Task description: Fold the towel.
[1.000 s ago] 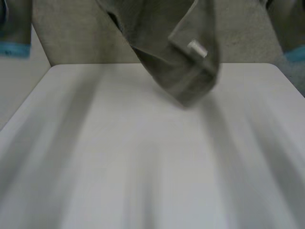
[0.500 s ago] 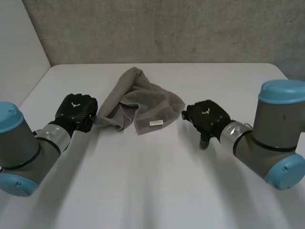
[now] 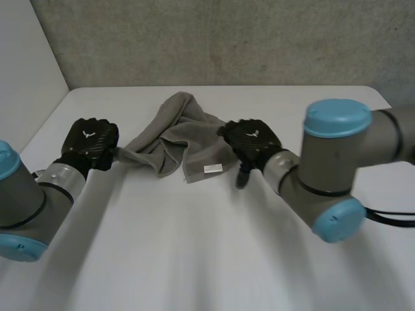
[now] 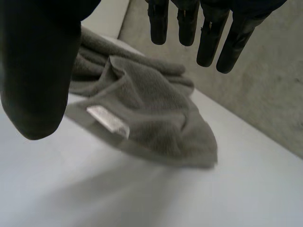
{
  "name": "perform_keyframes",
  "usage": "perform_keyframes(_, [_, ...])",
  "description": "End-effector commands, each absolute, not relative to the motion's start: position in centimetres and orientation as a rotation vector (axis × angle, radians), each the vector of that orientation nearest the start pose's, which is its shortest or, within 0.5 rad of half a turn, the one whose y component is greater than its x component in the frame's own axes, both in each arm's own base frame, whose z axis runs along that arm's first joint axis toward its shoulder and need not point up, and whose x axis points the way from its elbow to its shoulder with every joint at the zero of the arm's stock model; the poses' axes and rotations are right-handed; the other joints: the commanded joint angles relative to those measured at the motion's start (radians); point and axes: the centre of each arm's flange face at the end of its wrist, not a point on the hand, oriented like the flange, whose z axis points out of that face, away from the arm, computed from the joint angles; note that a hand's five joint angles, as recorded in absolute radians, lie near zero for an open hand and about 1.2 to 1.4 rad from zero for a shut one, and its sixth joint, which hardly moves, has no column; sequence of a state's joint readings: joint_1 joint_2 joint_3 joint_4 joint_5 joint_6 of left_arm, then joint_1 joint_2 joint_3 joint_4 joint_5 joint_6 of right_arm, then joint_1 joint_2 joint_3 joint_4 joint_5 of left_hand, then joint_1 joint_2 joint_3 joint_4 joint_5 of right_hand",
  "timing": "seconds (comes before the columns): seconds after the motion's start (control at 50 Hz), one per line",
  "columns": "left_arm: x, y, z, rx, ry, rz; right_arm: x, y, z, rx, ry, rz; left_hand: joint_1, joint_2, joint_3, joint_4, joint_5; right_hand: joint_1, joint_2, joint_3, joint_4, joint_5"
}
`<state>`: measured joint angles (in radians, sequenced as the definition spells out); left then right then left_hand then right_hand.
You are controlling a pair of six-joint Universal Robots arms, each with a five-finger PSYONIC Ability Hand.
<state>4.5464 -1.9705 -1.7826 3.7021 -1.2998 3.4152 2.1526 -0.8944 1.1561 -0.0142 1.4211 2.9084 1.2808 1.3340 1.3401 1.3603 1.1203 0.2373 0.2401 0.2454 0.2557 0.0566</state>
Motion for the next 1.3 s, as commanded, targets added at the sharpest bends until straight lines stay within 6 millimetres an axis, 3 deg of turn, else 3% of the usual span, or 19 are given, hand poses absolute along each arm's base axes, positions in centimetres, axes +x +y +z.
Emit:
perform_keyframes(0.02, [-20.7, -32.6, 16.5, 0.787, 2.209, -2.253, 38.9, -30.2, 15.5, -1.023, 1.963, -1.728, 0.115, 0.062, 0.056, 0.036, 0.101, 0.059, 0.056, 0.051, 0.040, 0.065])
perform_keyframes(0.12, [-20.7, -32.6, 16.5, 0.789, 2.207, -2.255, 40.0, -31.6, 14.1, -1.016, 1.944, -1.751, 0.115, 0.062, 0.056, 0.036, 0.101, 0.150, 0.147, 0.142, 0.131, 0.156])
perform_keyframes(0.3, [-20.7, -32.6, 16.5, 0.786, 2.210, -2.257, 41.8, -32.2, 11.8, -1.043, 1.943, -1.720, 0.115, 0.062, 0.056, 0.036, 0.101, 0.279, 0.276, 0.271, 0.261, 0.285])
perform_keyframes(0.42, [-20.7, -32.6, 16.5, 0.784, 2.206, -2.259, 42.1, -32.4, 11.4, -1.048, 1.935, -1.717, 0.115, 0.062, 0.056, 0.036, 0.101, 0.522, 0.520, 0.514, 0.504, 0.529])
perform_keyframes(0.56, [-20.7, -32.6, 16.6, 0.786, 2.205, -2.261, 42.1, -32.4, 10.8, -1.052, 1.944, -1.702, 0.115, 0.062, 0.056, 0.036, 0.101, 0.567, 0.564, 0.559, 0.549, 0.573])
perform_keyframes(0.6, [-20.7, -32.6, 16.6, 0.786, 2.205, -2.261, 42.1, -32.3, 10.7, -1.054, 1.946, -1.698, 0.115, 0.062, 0.056, 0.036, 0.101, 0.664, 0.661, 0.656, 0.645, 0.670])
perform_keyframes(0.64, [-20.7, -32.6, 16.6, 0.785, 2.201, -2.265, 42.1, -32.3, 10.7, -1.057, 1.947, -1.695, 0.115, 0.062, 0.056, 0.036, 0.101, 1.005, 1.003, 0.997, 0.987, 1.012])
perform_keyframes(0.66, [-20.7, -32.6, 16.6, 0.785, 2.201, -2.265, 42.1, -32.3, 10.7, -1.057, 1.947, -1.694, 0.115, 0.062, 0.056, 0.036, 0.101, 1.007, 1.005, 0.999, 0.989, 1.013])
perform_keyframes(0.68, [-20.7, -32.6, 16.6, 0.785, 2.201, -2.265, 42.1, -32.3, 10.8, -1.057, 1.949, -1.694, 0.115, 0.062, 0.056, 0.036, 0.101, 1.157, 1.155, 1.149, 1.139, 1.164])
perform_keyframes(0.84, [-20.7, -32.7, 16.6, 0.783, 2.195, -2.269, 41.3, -31.3, 12.4, -1.076, 1.976, -1.653, 0.115, 0.062, 0.056, 0.036, 0.101, 1.159, 1.156, 1.151, 1.141, 1.165])
perform_keyframes(0.94, [-20.7, -32.7, 16.6, 0.783, 2.195, -2.269, 39.1, -31.0, 12.8, -1.075, 2.054, -1.594, 0.115, 0.062, 0.056, 0.036, 0.101, 1.159, 1.156, 1.151, 1.141, 1.165])
perform_keyframes(1.02, [-20.7, -32.6, 16.4, 0.784, 2.200, -2.264, 36.2, -31.8, 14.2, -1.066, 2.102, -1.621, 0.115, 0.062, 0.056, 0.036, 0.101, 1.159, 1.156, 1.151, 1.141, 1.165])
perform_keyframes(1.14, [-20.7, -32.5, 16.4, 0.788, 2.205, -2.262, 36.1, -31.5, 14.8, -1.149, 2.045, -1.674, 0.115, 0.062, 0.056, 0.036, 0.101, 1.159, 1.156, 1.151, 1.141, 1.165])
perform_keyframes(1.3, [-20.8, -32.3, 16.2, 0.790, 2.212, -2.256, 37.4, -29.4, 15.8, -1.208, 1.986, -1.688, 0.115, 0.062, 0.056, 0.036, 0.101, 1.159, 1.156, 1.151, 1.141, 1.165])
